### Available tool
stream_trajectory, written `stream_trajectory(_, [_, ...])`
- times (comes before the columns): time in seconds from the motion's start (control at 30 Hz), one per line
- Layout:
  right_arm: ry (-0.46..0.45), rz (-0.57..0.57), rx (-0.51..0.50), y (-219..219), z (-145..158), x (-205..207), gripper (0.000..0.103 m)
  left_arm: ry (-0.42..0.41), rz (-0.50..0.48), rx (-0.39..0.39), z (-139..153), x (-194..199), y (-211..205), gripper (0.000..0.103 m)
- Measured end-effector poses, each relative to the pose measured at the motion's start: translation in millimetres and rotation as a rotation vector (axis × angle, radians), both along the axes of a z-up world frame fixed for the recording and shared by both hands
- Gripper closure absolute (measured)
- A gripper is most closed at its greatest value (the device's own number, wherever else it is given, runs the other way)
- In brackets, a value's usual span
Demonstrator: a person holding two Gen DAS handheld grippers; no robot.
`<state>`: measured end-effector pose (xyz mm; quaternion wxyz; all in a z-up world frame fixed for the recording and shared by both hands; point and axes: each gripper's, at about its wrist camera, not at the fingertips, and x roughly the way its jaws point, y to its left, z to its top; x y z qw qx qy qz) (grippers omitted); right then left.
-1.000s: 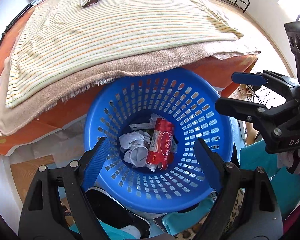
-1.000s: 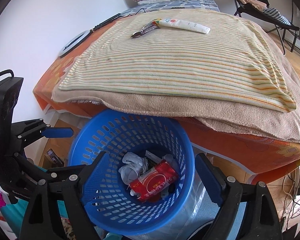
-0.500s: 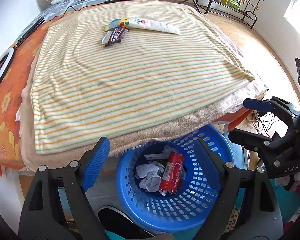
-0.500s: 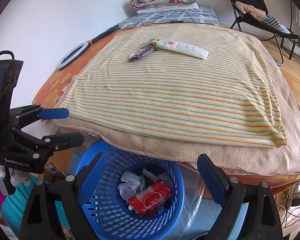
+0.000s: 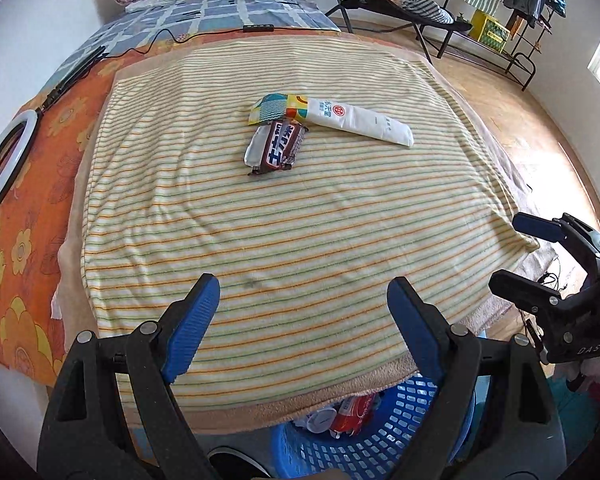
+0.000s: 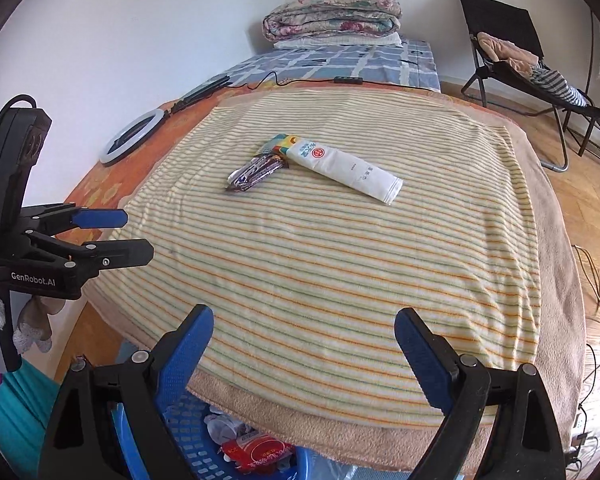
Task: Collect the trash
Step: 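Withdraw both tools from the basket back over the bed, then grasp the chocolate bar wrapper with the left tool while the right tool grasps the white towel packet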
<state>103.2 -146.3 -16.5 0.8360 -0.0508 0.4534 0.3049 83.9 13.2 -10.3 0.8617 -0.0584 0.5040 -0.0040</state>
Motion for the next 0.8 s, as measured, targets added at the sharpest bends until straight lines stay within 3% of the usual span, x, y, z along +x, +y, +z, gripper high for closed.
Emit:
stream_trajectory(0.47, [-0.04, 0.069, -0.08, 48.8, -16.3, 112.1, 0.01, 0.037, 0.081, -0.043, -23.3, 91.4, 34.0, 0.015])
stream_trajectory(0.8, [-0.079, 0.117, -0.156, 78.8, -42.6, 143.2, 0.01, 0.081, 0.05, -0.022, -48.3, 127.8, 39.7, 0.015])
